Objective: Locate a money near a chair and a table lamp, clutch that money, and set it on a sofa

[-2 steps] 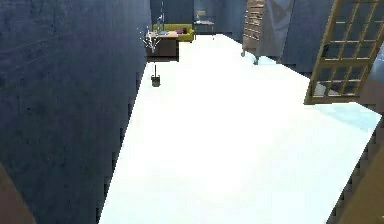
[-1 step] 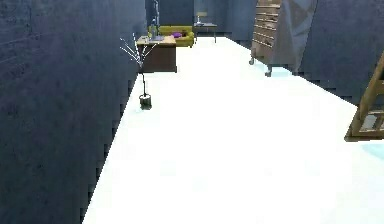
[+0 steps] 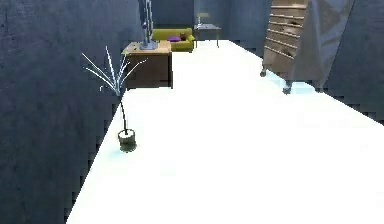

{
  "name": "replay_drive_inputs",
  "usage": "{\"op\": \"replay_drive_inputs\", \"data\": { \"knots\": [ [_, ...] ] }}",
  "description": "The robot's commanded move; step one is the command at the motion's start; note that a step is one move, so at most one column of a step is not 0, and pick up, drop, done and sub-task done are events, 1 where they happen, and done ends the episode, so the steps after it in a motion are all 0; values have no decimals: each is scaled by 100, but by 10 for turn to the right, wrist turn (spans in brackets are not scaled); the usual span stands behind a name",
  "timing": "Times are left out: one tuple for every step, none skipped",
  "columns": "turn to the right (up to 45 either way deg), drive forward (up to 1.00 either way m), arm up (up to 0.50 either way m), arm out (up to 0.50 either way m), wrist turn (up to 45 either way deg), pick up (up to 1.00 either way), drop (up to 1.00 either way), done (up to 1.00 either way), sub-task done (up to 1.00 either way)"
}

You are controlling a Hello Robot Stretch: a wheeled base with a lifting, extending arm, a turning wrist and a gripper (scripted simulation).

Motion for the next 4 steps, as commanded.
{"op": "replay_drive_inputs", "data": {
  "knots": [
    [0,100,0,0,0,0,0,0,0],
    [0,85,0,0,0,0,0,0,0],
    [90,0,0,0,0,0,0,0,0],
    [0,100,0,0,0,0,0,0,0]
  ]
}}
